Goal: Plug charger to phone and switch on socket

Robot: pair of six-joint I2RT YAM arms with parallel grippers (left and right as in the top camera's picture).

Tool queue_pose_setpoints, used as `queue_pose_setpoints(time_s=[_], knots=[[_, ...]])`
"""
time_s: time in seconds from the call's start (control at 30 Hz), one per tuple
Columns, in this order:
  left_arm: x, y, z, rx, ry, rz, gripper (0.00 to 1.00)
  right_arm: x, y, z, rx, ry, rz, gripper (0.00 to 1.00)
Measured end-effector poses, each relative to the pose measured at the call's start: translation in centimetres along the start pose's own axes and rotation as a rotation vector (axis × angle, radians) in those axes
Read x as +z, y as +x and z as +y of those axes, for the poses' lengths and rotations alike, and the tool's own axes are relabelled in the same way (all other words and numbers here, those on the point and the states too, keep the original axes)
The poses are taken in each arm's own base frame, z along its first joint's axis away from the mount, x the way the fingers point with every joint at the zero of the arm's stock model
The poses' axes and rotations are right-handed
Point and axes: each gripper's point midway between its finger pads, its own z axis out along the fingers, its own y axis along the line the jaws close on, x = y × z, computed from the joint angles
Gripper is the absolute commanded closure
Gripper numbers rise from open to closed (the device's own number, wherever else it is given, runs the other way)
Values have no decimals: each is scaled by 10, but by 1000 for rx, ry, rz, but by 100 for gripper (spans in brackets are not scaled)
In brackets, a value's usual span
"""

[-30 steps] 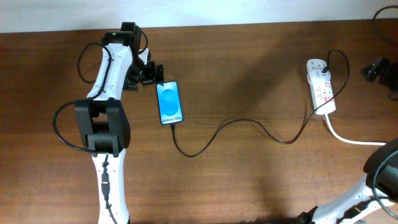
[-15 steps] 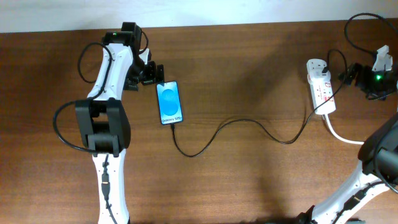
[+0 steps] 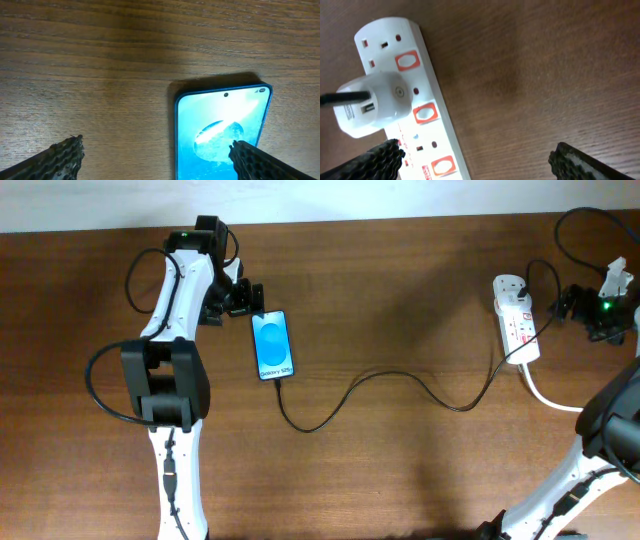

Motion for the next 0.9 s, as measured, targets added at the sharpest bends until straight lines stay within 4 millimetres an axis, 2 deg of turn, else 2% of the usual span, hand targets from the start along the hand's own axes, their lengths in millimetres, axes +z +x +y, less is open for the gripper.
queue_pose_setpoints(time_s=[0.17,0.43,0.9], knots=[[0,0,0,0,0,0,1,5,-4,8,-30,21,-5,1],[0,0,0,0,0,0,1,36,12,9,-34,27,66,1],[0,0,0,0,0,0,1,38,17,5,-30,47,86,1]])
